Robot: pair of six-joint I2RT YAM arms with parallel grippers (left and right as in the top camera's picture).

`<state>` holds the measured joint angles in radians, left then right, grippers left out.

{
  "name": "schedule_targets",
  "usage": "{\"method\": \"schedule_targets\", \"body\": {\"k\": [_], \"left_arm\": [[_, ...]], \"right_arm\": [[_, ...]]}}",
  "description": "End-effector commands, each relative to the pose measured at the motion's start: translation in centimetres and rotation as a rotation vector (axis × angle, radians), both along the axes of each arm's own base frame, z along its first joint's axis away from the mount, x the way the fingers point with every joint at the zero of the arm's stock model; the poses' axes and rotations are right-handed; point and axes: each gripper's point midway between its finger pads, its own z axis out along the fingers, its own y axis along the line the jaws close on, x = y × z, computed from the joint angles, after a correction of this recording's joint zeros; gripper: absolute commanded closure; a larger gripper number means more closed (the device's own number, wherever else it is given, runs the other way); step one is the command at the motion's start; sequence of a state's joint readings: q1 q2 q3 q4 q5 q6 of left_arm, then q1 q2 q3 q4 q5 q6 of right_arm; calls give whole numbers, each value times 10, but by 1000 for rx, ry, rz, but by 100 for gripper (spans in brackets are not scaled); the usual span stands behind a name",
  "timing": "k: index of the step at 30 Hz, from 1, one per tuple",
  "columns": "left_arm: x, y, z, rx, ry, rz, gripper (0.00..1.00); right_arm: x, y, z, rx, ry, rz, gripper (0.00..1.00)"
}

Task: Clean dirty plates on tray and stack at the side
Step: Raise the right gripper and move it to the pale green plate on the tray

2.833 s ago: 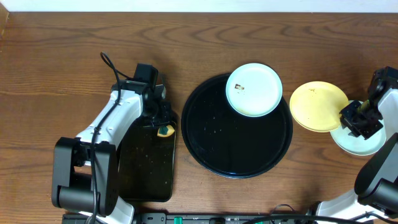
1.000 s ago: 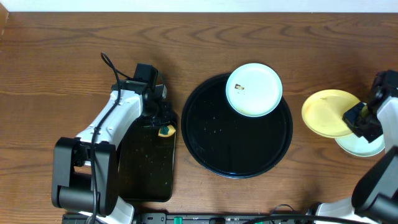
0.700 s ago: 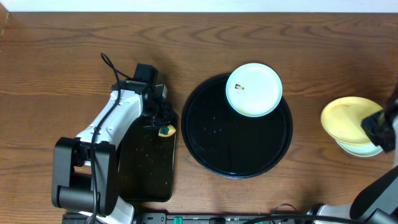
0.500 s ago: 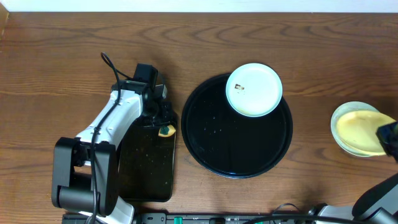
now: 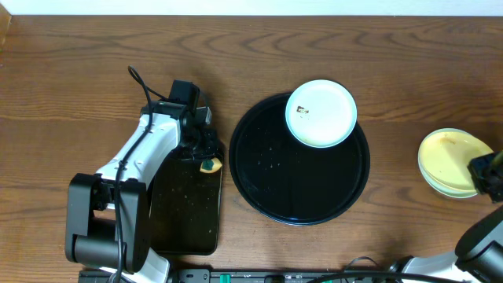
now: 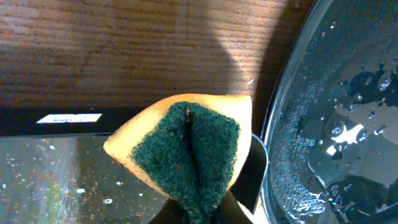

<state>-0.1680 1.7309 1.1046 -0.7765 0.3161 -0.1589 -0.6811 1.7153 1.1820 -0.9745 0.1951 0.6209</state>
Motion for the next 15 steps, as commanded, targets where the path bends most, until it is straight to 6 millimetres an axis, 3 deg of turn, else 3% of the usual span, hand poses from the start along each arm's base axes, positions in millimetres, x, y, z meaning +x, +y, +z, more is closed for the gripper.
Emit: {"method": "schedule_targets", "body": {"k": [1,7,8,9,10,13,15], "left_arm": [[-2,-2,-2,-15,4,-12,93],[-2,-2,-2,-15,4,-12,93],[-2,-2,-2,-15,4,-13,93],[-2,-2,-2,-15,4,-13,93],[-2,-2,-2,-15,4,-13,93],[-2,-2,-2,-15,4,-13,92],[-2,-2,-2,-15,4,-12,93]], "right_arm": [[14,6,-2,-4,-10,31,99],[19,8,-2,-9,-17,41,99],[19,8,-2,-9,-17,42,83],[19,8,-2,-8,-17,42,58],[19,9,-2,-6,-17,43,40],[20,11,-2,6,-23,47,27],[26,15,-3,32,-50,69,25]]}}
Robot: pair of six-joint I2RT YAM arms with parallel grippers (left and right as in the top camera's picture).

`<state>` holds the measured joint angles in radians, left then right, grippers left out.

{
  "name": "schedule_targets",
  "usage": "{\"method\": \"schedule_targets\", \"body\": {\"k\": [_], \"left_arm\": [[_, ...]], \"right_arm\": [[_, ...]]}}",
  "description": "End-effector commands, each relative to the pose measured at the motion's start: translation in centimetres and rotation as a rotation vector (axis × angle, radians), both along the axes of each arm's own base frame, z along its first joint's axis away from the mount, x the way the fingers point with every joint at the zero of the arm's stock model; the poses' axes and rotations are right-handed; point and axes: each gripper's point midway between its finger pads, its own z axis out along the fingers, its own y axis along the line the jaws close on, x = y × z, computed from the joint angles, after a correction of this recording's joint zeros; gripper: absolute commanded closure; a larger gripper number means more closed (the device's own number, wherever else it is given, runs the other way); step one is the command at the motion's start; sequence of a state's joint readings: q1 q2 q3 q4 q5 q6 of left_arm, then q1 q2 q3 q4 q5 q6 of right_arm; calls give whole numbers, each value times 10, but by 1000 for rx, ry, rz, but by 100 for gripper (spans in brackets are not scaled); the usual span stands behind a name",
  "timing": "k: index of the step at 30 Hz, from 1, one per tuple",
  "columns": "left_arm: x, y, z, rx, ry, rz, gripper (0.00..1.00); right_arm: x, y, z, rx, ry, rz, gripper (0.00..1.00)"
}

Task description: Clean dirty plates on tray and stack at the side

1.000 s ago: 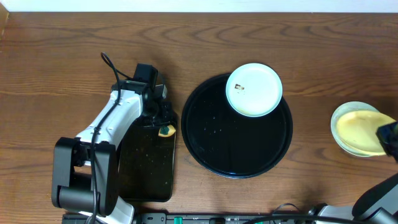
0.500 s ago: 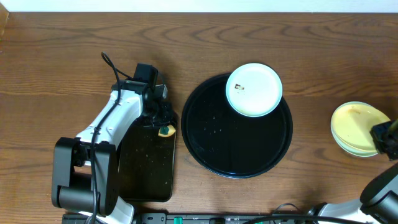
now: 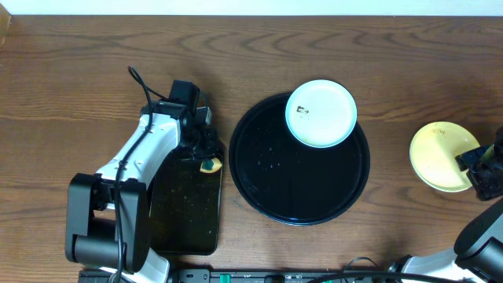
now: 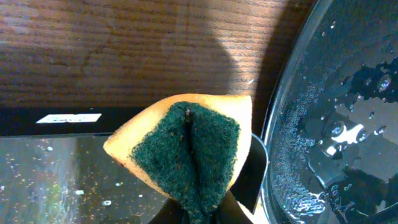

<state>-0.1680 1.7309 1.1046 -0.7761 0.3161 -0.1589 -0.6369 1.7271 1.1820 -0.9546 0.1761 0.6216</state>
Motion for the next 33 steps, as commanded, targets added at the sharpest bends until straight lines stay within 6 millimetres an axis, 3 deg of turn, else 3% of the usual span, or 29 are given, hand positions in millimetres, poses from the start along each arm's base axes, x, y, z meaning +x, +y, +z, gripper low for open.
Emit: {"method": "schedule_targets", "body": {"k": [1,5,9,13,16,19,22,27,33], "left_arm": [[-2,-2,-2,-15,4,-13,92],[-2,-2,-2,-15,4,-12,93],[-2,-2,-2,-14,3,-13,93],[-2,-1,-2,-9,0,-22,92],[0,8,-4,45,-9,-22,93],[2,19,-6,107,-18,-16,92],[0,23,-6,110,-7,-6,92],[-1,30,-7,116,1,15,93],[0,64,-9,280,-3,44,93]], "right_arm": [[15,8,1,35,-47,42,27],[38,24,12,49,-108,133,28],[76,55,47,24,-182,327,28],[106,108,82,23,-216,572,24],[119,155,89,79,-247,737,20],[122,194,85,114,-242,850,21],[126,221,76,128,-231,923,20],[131,240,46,156,-179,1003,20],[138,256,5,262,-140,1085,17]]}}
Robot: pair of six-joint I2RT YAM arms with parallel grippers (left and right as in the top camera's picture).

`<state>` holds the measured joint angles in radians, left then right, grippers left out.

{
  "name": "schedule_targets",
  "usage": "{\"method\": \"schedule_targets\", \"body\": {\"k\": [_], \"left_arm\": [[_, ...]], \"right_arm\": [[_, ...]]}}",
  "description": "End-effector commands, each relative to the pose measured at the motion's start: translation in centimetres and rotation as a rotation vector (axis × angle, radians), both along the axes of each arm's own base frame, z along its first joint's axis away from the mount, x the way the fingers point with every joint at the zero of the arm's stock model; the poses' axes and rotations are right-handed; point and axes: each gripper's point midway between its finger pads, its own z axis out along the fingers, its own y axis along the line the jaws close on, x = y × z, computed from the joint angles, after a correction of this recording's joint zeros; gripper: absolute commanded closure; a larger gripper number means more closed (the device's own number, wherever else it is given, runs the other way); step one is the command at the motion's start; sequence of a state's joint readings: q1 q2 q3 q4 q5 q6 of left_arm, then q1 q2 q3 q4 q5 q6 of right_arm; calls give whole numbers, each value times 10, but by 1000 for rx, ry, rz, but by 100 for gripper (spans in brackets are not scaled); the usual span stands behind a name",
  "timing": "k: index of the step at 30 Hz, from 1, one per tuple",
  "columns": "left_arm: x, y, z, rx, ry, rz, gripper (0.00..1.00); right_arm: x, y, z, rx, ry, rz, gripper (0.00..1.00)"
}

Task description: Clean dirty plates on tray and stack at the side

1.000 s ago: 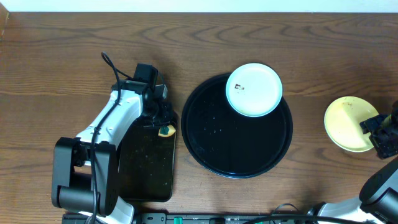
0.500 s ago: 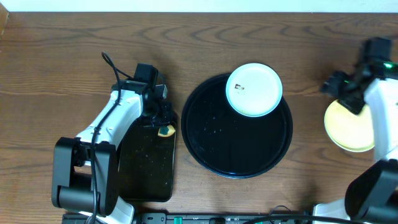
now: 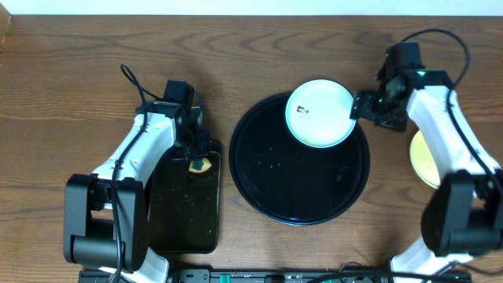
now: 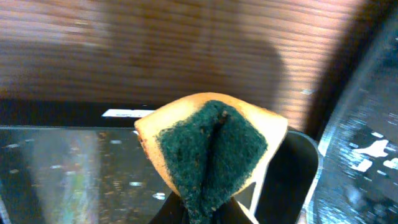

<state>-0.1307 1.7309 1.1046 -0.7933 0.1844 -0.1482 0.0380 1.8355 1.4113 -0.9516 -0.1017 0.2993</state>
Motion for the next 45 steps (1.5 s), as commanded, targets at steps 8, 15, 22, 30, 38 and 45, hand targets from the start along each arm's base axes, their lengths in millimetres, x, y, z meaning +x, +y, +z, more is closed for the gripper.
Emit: {"method": "schedule_targets", "body": {"k": [8,15,22,30,38,45], "left_arm": [[-35,38,-23,184,101,70,92],[-53,40,-28,194,161,103,93],[-55,42,-29,204,169,123,93],[-39,45,-30,213,104,127,93],[8,40,-28,180,-89,138,93],[48,36,-19,161,-256,121,93]], "right_arm": [[-4,10,-29,33,65,68,13],[-4,10,-29,32,64,75,12],[-5,10,-29,32,67,75,11],[-5,10,-29,31,68,79,11],[-10,10,-30,30,86,86,11],[-12,10,-30,29,92,97,11]]}}
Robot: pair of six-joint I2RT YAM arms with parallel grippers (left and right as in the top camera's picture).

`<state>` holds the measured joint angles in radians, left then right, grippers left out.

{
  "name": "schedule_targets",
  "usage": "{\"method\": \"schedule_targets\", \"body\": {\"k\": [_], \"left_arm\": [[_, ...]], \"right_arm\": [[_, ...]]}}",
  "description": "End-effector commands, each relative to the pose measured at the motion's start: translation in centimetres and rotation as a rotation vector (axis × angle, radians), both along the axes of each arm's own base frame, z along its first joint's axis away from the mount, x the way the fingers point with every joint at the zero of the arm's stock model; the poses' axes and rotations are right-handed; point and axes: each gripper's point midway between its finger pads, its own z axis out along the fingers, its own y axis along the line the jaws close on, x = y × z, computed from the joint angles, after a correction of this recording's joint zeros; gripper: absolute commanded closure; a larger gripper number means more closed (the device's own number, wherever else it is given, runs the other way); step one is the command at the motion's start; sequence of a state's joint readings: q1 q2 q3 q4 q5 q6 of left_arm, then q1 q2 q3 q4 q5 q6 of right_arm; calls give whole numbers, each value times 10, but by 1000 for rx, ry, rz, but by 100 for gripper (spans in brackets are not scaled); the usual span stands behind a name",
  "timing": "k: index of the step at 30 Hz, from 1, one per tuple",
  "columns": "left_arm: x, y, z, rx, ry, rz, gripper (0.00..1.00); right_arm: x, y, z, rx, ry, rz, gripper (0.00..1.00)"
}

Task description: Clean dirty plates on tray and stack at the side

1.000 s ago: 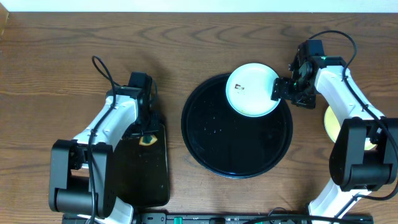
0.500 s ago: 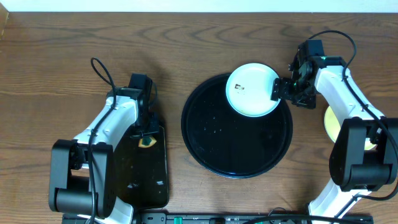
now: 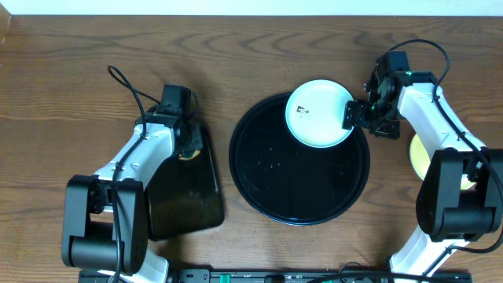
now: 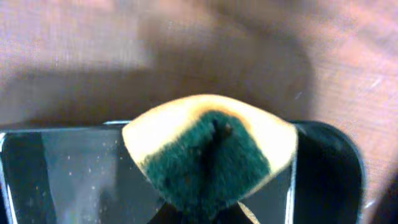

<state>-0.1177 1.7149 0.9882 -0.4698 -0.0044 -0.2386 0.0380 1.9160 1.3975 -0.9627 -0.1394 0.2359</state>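
Observation:
A white plate with a small dark smudge lies on the far part of the round black tray. My right gripper is at the plate's right rim; whether its fingers close on the rim cannot be told. Yellow plates sit at the right, partly hidden by the right arm. My left gripper is shut on a folded yellow sponge with a green scouring face. It holds the sponge over the far end of the black rectangular tray. In the left wrist view the left gripper is at the bottom edge.
The rectangular tray lies skewed left of the round tray, with water specks on it. Bare wooden table surrounds both trays. Cables trail from each arm.
My left gripper and sponge have moved left, away from the round tray. The rectangular tray now lies skewed. My right gripper has moved in onto the white plate's right rim.
My right gripper was at the far right by the yellow plates, both times. Then it was beside the white plate's right edge, and now it is at the rim. My left gripper held the sponge throughout, first beside the round tray, now farther left.

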Motion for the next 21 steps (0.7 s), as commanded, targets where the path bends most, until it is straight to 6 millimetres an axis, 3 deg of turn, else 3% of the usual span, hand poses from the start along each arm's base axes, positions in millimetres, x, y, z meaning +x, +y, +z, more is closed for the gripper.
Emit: {"method": "schedule_targets", "body": {"k": [1,5,14,18,21], "left_arm": [[10,6,-3,34,-38,-18,92],[21,16,2,100,-87,-16,93],[28,12,16,87,-93,-52,93],[17,11,47,64,-57,-4,93],[-3,13,71,44,-21,62,93]], "right_arm": [[-1,4,3,5,-7,30,11],[-2,4,2,5,0,33,10],[-4,2,2,-11,6,36,9],[-3,2,2,-10,3,35,10],[-2,2,2,-10,-2,35,10]]}}
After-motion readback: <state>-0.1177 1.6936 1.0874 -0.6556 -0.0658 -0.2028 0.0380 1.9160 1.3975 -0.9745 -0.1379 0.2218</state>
